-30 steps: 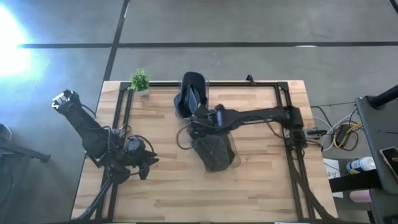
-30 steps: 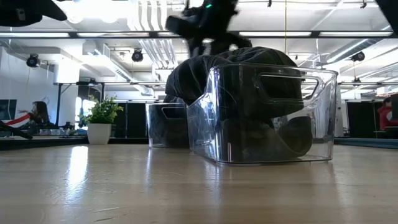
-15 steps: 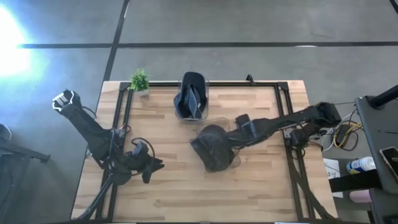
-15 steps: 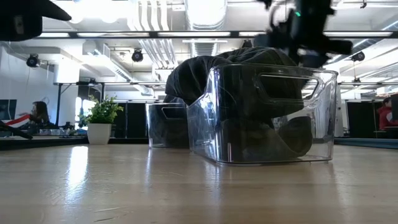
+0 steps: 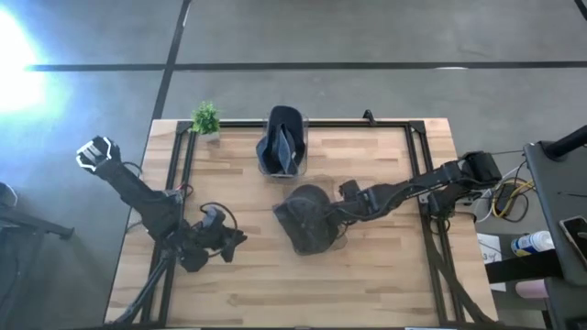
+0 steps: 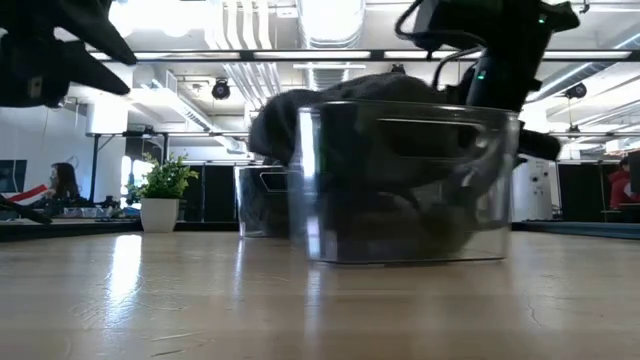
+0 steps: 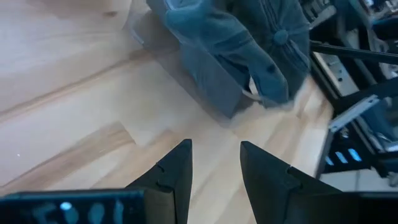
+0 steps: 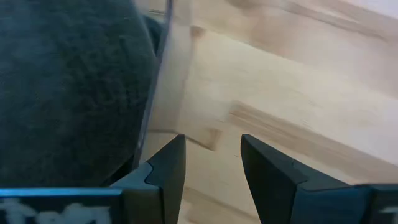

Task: Pick & Place hat
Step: Adjust the bottom transparent bin, then return to Home Position

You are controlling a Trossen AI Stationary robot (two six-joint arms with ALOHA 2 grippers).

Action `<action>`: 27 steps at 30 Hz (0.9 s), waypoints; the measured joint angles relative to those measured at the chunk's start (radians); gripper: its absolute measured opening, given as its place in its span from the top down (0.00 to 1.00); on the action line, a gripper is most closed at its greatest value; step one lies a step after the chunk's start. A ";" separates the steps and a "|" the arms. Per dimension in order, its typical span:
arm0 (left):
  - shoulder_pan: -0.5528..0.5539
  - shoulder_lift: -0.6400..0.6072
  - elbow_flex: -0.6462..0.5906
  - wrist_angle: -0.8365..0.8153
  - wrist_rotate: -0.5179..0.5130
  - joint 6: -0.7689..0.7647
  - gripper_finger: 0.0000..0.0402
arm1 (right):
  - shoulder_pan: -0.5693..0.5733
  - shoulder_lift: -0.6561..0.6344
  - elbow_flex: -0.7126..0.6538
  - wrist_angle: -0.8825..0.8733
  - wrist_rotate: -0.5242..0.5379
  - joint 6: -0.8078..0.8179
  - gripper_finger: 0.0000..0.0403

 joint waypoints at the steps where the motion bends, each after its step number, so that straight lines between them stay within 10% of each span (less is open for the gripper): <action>1: 0.006 0.009 0.000 0.000 -0.001 0.000 0.68 | 0.000 0.010 0.008 0.025 0.000 -0.028 0.62; 13: 0.033 0.033 0.000 0.000 0.002 0.008 0.68 | 0.001 0.129 0.189 0.047 -0.003 -0.231 0.63; 27: 0.045 -0.060 0.066 0.000 0.088 0.197 0.68 | 0.087 -0.090 0.188 -0.112 0.026 -0.356 0.65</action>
